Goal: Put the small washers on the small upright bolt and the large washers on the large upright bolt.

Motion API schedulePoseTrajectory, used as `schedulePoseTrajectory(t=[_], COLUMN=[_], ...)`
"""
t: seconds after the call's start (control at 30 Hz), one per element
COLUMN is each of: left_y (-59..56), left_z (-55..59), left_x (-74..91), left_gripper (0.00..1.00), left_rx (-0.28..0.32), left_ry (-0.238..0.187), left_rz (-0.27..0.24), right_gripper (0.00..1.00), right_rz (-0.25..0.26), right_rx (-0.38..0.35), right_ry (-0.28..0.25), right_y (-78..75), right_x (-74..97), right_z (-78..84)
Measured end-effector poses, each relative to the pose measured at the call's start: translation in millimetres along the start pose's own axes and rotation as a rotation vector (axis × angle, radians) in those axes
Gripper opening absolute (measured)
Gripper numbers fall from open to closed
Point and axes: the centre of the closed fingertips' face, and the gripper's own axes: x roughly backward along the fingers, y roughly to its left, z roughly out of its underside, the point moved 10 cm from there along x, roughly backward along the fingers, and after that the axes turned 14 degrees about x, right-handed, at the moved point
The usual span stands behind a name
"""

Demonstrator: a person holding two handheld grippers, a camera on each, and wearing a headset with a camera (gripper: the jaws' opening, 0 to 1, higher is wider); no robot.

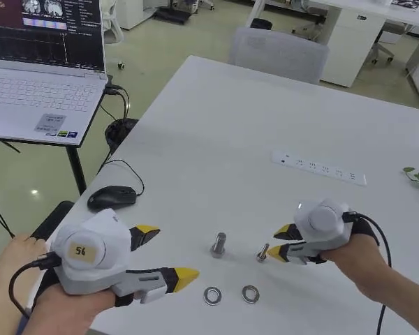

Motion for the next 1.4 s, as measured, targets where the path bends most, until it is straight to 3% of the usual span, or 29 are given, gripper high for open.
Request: schedulePoseTrajectory(t=[0.27, 0.57, 0.93, 1.03, 1.4], left_y=[-0.1, 1.2, 0.7, 0.9, 4.5], left_z=[-0.7, -2.2, -1.6, -1.3, 0.9], left_x=[0.0, 0.2, -0.2, -0.5, 3.4], left_gripper=[0.63, 0.63, 0.63, 0.63, 0.63], left_rx=[-0.001, -0.002, -0.003, -0.001, 0.006], left_ry=[0.000, -0.001, 0.004, 0.003, 0.004], left_rz=[0.000, -0.001, 0.002, 0.001, -0.013], right_gripper=[0.26, 0.26, 0.27, 0.28, 0.28], right_rz=[-0.023, -0.086, -0.199, -0.233, -0.274], right_rx=[0.032, 0.085, 0.158, 0.201, 0.227], right_ry=[-0.028, -0.054, -0.001, 0.035, 0.064], right_y=[11.0, 29.1, 54.6, 61.7, 67.1], right_x=[3.6, 1.0, -19.4, -26.9, -43.1], right_z=[-5.9, -11.0, -3.8, 0.1, 4.6])
